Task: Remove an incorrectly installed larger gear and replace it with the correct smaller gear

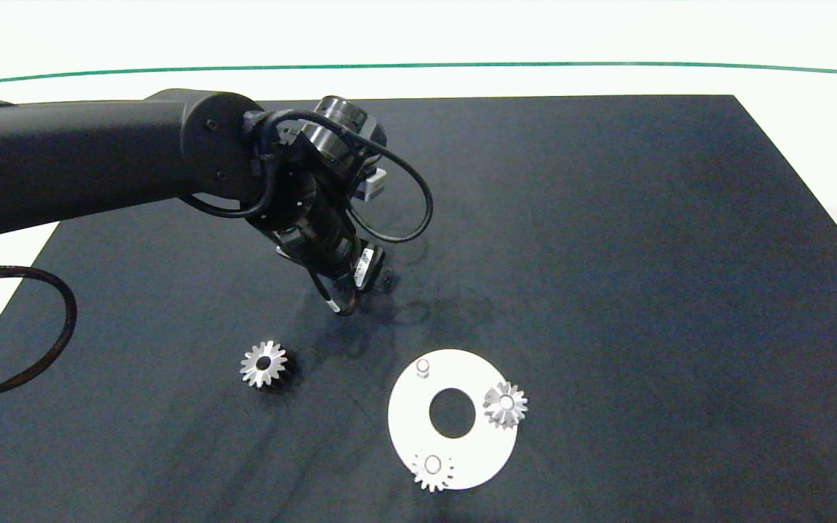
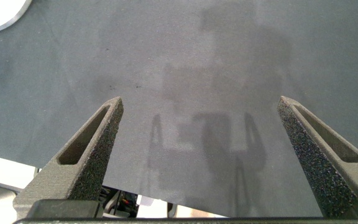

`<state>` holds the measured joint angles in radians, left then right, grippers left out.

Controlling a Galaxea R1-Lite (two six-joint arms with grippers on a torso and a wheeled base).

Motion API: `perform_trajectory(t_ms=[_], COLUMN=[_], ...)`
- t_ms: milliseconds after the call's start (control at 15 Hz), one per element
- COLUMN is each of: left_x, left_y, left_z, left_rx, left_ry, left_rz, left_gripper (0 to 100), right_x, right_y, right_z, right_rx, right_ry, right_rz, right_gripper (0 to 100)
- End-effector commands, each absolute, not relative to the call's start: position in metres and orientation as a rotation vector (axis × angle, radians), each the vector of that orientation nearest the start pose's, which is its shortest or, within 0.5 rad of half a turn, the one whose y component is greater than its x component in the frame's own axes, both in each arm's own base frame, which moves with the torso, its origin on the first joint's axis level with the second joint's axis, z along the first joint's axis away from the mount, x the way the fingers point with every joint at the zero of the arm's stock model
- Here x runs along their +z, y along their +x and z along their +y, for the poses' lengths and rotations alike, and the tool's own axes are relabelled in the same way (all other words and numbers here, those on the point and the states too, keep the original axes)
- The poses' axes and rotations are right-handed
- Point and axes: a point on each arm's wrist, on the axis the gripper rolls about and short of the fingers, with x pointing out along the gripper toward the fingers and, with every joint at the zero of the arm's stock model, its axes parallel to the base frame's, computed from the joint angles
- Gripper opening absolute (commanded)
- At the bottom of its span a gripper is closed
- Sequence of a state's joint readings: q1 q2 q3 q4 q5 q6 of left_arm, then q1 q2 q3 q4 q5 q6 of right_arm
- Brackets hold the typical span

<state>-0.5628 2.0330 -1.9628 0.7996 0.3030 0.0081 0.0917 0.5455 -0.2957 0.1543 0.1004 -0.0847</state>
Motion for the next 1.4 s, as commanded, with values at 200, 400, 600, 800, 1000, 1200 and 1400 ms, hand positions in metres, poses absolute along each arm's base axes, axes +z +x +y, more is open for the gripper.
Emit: perform_trajectory(t_ms=[200,400,600,800,1000,1200,1400], left_x=[0.25,0.247,0.247,0.247,0.246,0.244,0.242], left_y=[0.328,0.33,0.329,0.33,0.332,0.336,0.337], left_z=[-0.197,-0.198,-0.199,-0.198,-0.199,-0.2,-0.2], left_rx=[-0.242,-0.239,-0.241,-0.24,-0.239,-0.237,-0.236], left_ry=[0.379,0.38,0.382,0.381,0.38,0.38,0.381], left_rz=[0.801,0.808,0.808,0.808,0.807,0.807,0.813], left_gripper=[98,92,86,80,74,68,62], right_x=[0.145,0.145,0.145,0.145,0.145,0.145,0.145], right_y=[0.025,0.025,0.025,0.025,0.025,0.025,0.025], right_z=[0.005,0.005,0.005,0.005,0.005,0.005,0.005], right_rx=[0.208,0.208,0.208,0.208,0.208,0.208,0.208], right_ry=[-0.083,-0.083,-0.083,-0.083,-0.083,-0.083,-0.083], right_rz=[0.396,0.397,0.397,0.399,0.4,0.4,0.399], right_gripper=[100,100,100,100,100,100,100])
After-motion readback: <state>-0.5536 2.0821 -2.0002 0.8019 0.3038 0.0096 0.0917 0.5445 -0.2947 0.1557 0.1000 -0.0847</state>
